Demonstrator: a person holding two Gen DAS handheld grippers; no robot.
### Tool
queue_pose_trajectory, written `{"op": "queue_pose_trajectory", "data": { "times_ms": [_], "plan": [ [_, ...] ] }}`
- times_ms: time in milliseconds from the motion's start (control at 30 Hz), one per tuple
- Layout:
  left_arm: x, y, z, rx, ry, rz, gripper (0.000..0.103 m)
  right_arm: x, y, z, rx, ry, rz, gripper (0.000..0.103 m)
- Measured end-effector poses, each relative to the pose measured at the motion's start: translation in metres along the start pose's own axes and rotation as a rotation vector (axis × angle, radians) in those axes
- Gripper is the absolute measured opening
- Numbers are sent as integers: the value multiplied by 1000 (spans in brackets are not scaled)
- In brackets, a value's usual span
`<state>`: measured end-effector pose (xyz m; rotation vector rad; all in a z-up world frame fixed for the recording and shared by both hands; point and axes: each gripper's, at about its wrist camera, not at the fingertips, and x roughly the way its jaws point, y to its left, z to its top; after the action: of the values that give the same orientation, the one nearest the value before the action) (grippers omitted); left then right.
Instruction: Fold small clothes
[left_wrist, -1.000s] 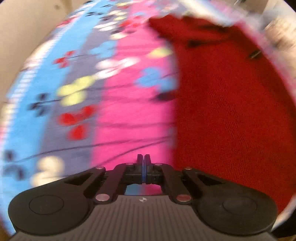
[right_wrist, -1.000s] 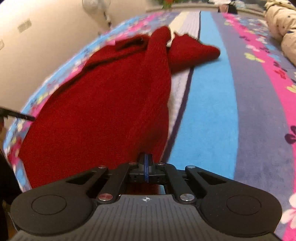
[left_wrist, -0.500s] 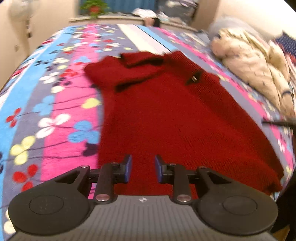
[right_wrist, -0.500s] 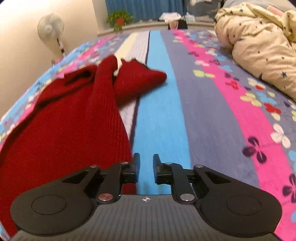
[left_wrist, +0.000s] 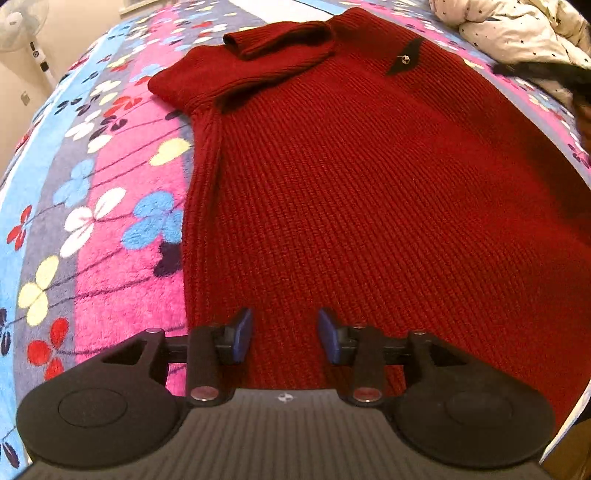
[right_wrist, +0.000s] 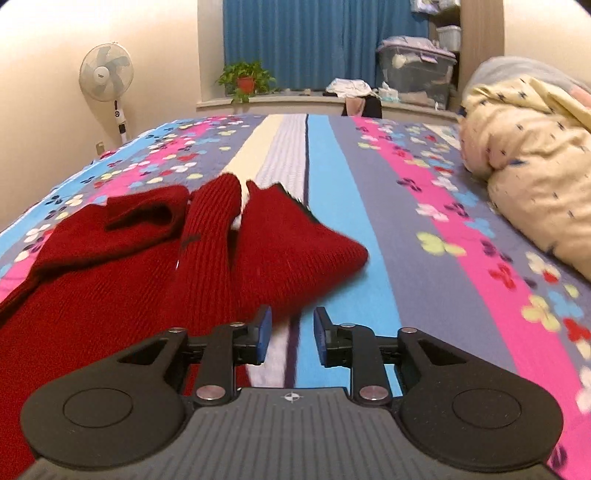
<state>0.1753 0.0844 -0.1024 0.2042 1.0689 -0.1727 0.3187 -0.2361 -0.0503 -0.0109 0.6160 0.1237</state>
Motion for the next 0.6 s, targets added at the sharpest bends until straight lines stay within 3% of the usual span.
{"op": "queue_pose_trajectory", "data": {
  "times_ms": [67, 133, 333, 400, 433, 500, 600],
  "plan": [
    [0, 1, 1, -4, 0, -4, 47, 20, 7, 8, -31, -8, 4, 39],
    [1, 1, 0, -8, 0, -6, 47, 42, 16, 15, -75, 16, 46, 58],
    [1, 0, 1, -7, 0, -10, 48, 83, 44, 16, -257, 45, 31, 59],
    [2, 2, 1, -8, 0, -12, 48, 93, 43, 19, -274, 49, 10, 52],
    [2, 2, 1, -5, 0, -12, 49, 96, 41, 21, -271, 51, 4, 34],
    [2, 2, 0, -2, -2, -11, 49, 99, 35, 25, -245, 52, 12, 10],
    [2, 2, 0, -2, -3, -13, 49, 86, 14, 38, -156, -13, -5, 9]
  ]
}}
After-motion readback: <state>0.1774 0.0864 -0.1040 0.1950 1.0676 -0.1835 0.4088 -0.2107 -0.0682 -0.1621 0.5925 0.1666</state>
